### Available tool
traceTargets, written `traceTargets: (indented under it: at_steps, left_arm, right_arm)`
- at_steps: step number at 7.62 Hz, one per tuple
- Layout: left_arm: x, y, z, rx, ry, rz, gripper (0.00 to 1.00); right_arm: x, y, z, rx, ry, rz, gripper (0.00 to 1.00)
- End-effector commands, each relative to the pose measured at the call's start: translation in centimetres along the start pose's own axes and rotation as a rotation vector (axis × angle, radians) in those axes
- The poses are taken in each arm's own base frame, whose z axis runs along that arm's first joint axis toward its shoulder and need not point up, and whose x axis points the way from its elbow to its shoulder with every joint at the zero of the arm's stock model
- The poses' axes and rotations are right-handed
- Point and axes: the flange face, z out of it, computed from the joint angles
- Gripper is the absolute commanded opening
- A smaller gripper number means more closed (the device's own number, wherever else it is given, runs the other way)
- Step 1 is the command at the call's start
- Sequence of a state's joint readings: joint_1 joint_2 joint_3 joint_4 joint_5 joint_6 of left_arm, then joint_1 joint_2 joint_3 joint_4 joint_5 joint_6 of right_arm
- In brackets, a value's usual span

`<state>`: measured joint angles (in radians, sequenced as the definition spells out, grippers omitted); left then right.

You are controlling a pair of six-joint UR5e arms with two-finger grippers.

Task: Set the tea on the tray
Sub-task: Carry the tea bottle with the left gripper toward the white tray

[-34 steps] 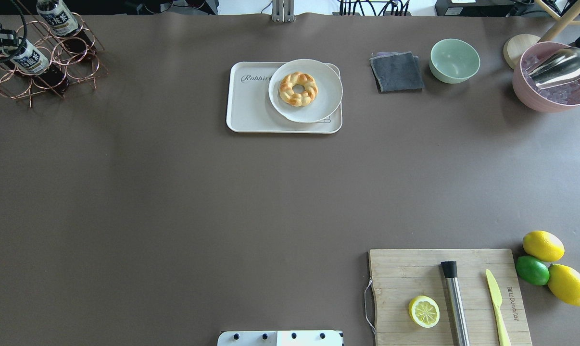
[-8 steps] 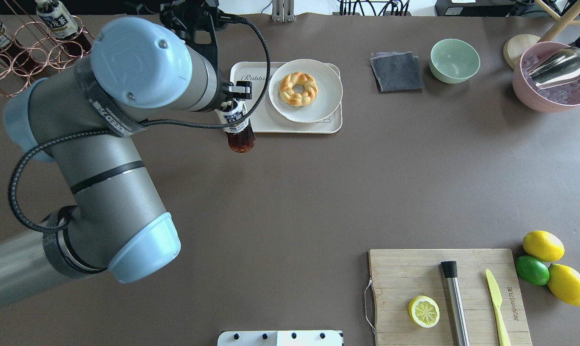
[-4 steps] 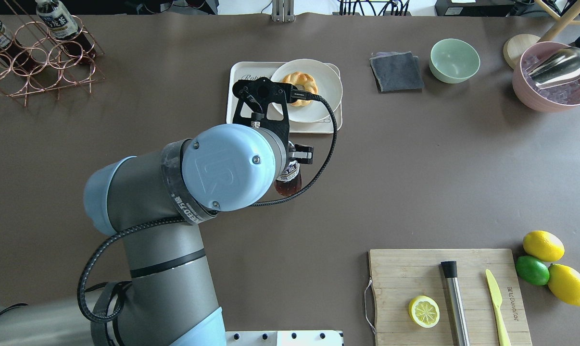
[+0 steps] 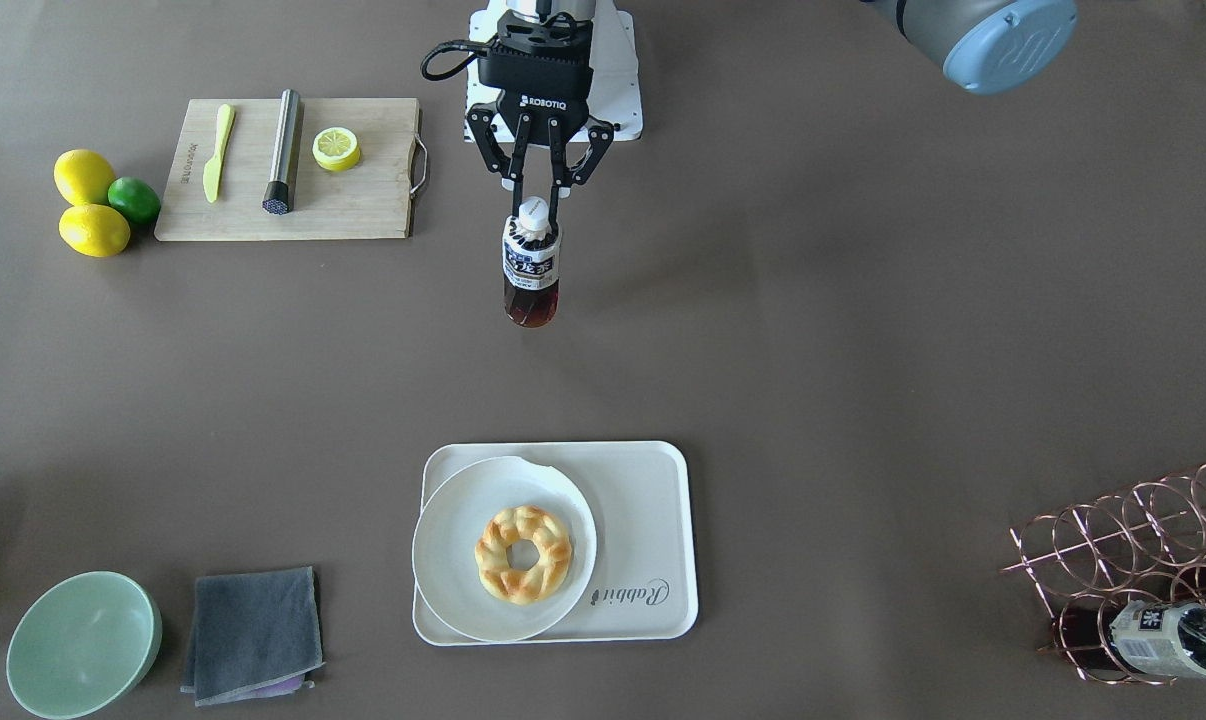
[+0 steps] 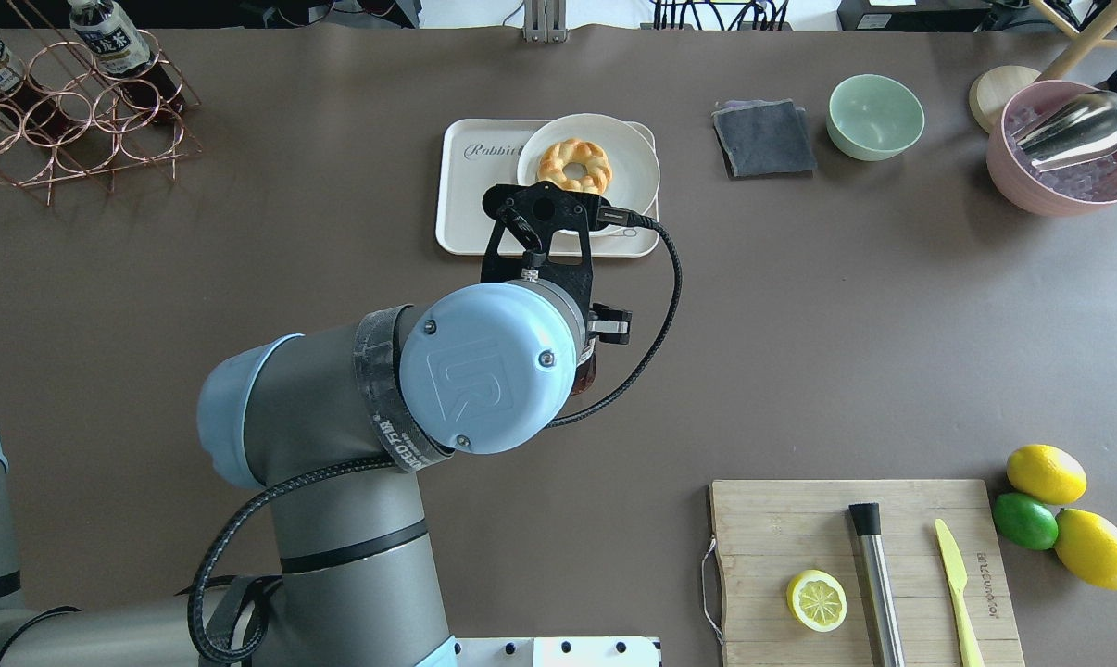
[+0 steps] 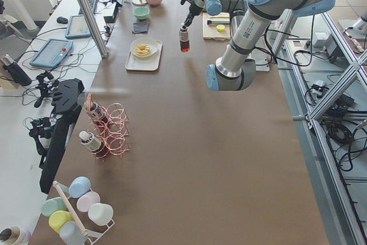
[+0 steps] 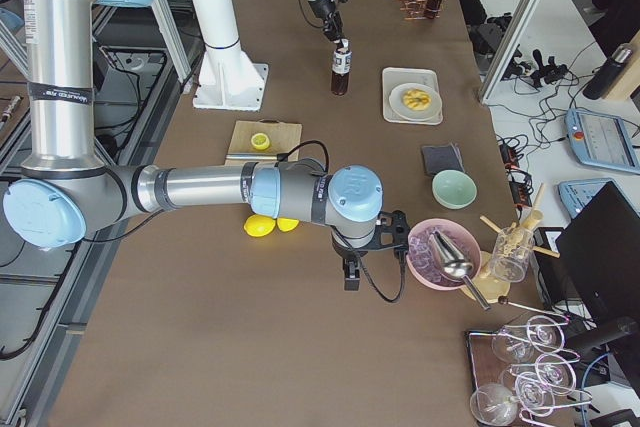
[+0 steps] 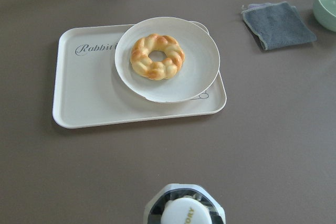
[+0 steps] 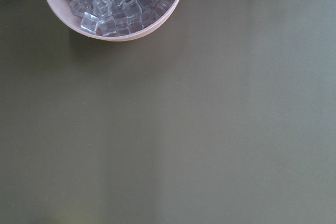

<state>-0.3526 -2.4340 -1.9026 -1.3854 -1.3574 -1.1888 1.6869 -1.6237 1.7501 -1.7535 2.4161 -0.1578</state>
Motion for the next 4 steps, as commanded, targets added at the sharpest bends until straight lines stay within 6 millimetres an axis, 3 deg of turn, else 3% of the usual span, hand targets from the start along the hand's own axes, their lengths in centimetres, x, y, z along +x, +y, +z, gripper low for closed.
traceTargets:
  at_steps: [1,4]
  left_arm:
    - [-0.3,0.2,0.3,-0.004,-0.009,0.011,0.0]
    - [-1.7,0.4,1.2,-0.005,-0.033,0.015,0.0]
  right_arm:
    - [-1.0,2.5,-0.6,0.013,-0.004,-0.014,1.0]
    - [-1.0,2.5,-0.6,0.013,-0.001,-0.011,1.0]
